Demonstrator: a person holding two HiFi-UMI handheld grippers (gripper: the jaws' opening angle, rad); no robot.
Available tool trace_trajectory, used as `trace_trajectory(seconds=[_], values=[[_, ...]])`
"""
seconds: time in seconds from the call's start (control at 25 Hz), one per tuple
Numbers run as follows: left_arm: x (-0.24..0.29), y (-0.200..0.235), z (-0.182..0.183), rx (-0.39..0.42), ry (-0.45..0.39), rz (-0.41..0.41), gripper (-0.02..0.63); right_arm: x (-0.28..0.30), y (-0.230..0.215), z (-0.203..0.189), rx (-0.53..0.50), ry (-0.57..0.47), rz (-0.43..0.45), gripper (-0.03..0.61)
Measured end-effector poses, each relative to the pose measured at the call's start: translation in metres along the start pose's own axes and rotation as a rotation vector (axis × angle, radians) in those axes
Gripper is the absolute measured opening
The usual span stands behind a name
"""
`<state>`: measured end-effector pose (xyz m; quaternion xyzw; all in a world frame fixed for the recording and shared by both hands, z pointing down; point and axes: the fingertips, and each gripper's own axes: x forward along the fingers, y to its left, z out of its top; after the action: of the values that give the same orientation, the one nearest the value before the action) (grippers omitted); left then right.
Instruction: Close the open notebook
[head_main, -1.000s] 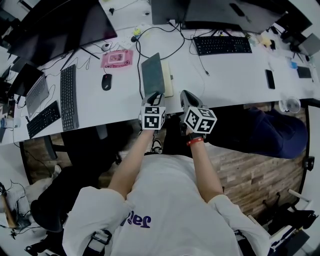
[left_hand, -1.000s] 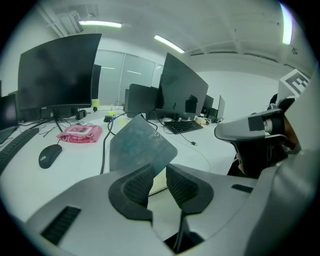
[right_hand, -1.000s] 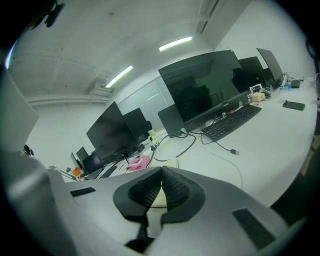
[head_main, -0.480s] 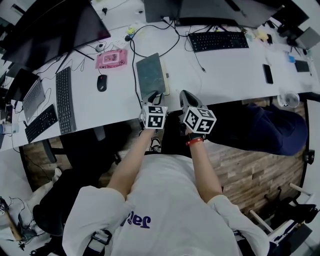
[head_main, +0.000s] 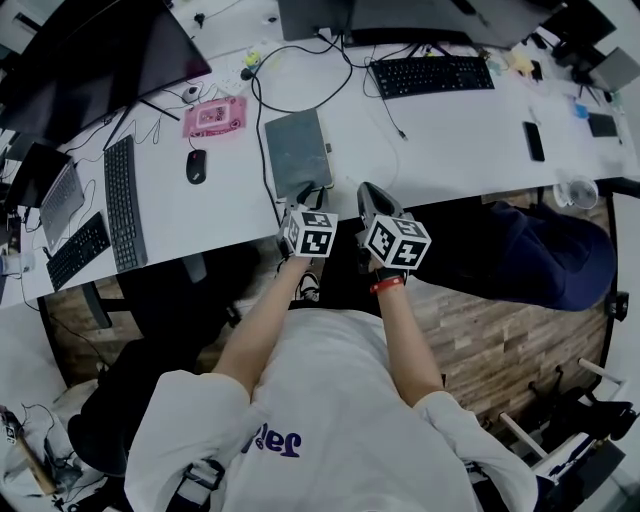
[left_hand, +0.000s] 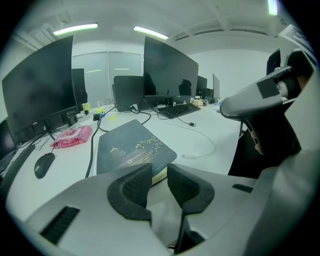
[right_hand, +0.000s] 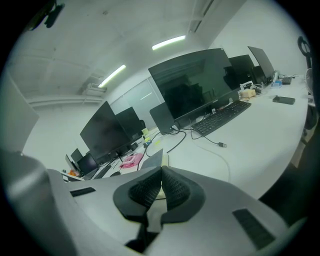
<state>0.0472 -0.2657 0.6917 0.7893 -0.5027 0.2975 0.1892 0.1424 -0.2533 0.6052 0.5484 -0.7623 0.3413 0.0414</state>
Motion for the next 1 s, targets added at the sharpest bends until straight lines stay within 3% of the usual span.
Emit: trace_trajectory(seconds=[0.04,0.08,0.12,0.52,0.72,1.0], values=[[0.003,0.002,-0.003,-0.018,0.007,0.007,0.107,0.000,-0.001,-0.001,0.002,0.002,0.000,0.015],[0.006,0.005,-0.006,-0.041,0.013,0.019,0.051,0.000,-0.001,-0.002,0.004,0.003,0.000,0.014],[0.009,0.009,-0.009,-0.060,0.018,0.028,0.044,0.000,-0.002,-0.002,0.007,0.005,-0.002,0.014],[0.014,0.008,-0.011,-0.040,0.026,0.024,0.044,-0.001,-0.015,-0.005,0.031,0.008,-0.023,0.014],[0.003,0.004,-0.008,-0.071,0.033,-0.051,0.044,-0.004,0.003,-0.001,0.010,0.001,0.001,0.015],[-0.046,0.028,0.033,-0.119,-0.083,-0.077,0.044,0.004,0.034,0.031,-0.047,-0.047,0.040,0.015]])
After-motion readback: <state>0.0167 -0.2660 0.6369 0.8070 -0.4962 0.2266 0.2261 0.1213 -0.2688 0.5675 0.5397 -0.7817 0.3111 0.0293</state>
